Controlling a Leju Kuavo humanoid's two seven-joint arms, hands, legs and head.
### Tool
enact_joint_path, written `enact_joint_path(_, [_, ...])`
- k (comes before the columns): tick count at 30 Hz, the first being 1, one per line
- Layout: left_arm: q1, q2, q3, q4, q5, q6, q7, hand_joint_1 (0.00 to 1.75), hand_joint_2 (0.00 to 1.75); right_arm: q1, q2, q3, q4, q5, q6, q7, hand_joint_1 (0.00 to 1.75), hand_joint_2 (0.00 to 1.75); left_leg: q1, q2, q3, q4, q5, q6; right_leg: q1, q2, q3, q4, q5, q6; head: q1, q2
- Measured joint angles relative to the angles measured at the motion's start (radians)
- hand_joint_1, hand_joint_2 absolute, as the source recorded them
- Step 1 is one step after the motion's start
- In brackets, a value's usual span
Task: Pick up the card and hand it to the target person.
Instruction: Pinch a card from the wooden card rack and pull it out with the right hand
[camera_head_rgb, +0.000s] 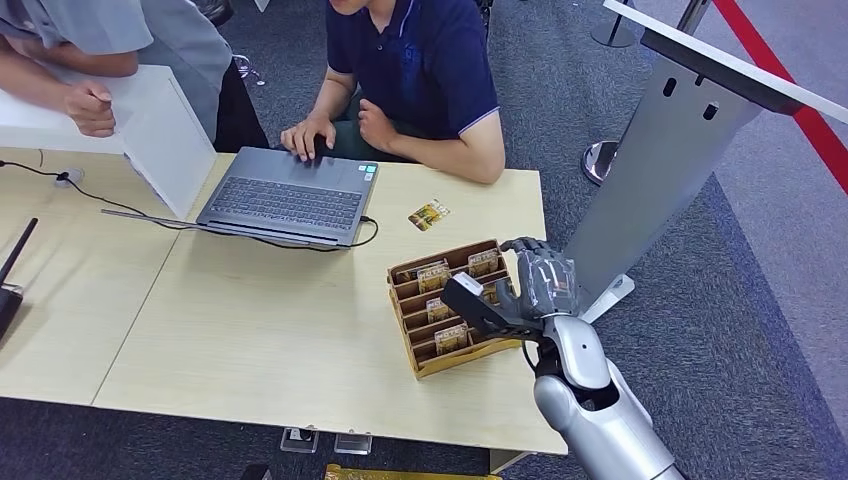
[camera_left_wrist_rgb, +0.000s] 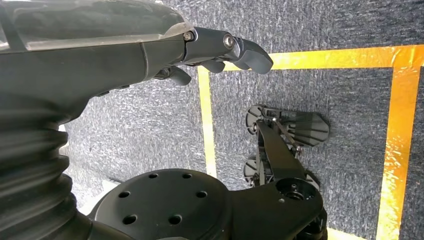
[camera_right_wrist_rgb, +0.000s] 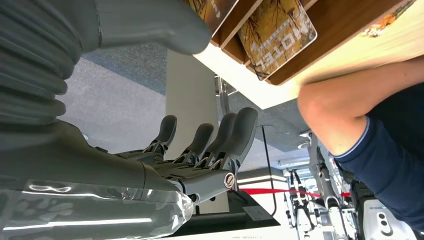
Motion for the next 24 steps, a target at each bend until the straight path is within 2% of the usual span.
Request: enact_joint_path(24, [-0.001,0.000,0.000,0.000,0.000,0.000,0.003,0.00,1.75,0.015,0.008,0.018,0.110,-0.034,-0.035,-0.033,0.78,1.75,0.000,0.000,0.000,0.000,0.000,0.000,0.000,0.000,0.000,0.000,0.000,0.000,0.000,0.000])
